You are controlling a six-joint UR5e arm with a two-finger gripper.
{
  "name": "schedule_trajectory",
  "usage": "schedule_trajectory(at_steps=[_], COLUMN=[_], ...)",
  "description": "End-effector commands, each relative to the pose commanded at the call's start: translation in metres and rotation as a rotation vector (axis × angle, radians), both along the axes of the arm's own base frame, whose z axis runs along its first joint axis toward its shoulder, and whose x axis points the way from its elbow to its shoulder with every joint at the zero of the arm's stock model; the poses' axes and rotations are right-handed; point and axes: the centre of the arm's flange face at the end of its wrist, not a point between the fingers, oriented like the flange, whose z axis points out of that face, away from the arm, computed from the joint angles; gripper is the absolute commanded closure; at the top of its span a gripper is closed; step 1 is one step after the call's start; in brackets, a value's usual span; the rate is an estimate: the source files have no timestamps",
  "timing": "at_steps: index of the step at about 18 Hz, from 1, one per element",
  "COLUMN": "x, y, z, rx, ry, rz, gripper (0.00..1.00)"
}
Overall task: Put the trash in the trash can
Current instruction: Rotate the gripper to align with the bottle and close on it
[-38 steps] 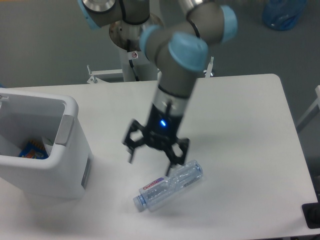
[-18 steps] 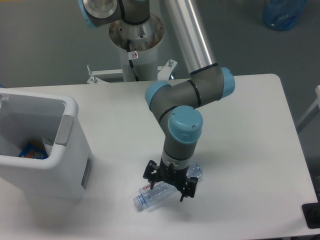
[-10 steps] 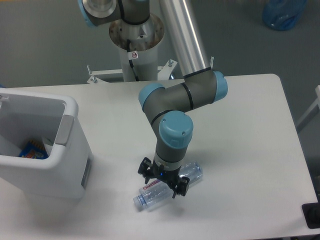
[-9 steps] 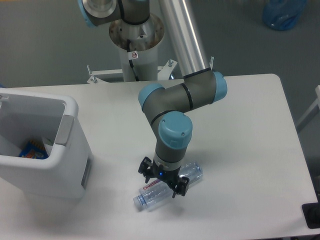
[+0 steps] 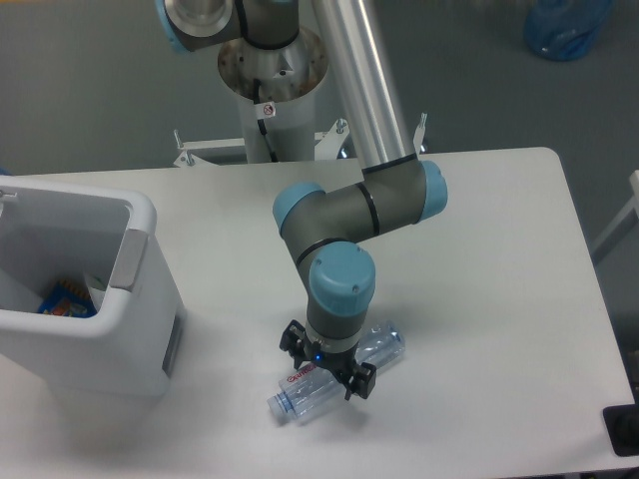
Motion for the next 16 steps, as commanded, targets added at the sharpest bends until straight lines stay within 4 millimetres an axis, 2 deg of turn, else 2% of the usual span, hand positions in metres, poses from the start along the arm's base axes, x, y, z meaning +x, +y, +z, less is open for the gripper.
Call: schedule_trajectory(at_steps=[5, 10, 14, 16], x=[0.004, 0.009, 0.009, 0.007], y=[0.002, 0.005, 0.004, 0.002], z=[0.003, 0.008, 0.024, 0.042], rx=[0.0, 0.007, 0.032, 0.055], ry=[0.004, 0.004, 0.009, 0.025], rz=[-0.004, 0.006, 0.041, 0.045], gripper=[0.38, 0.43, 0.45, 0.45])
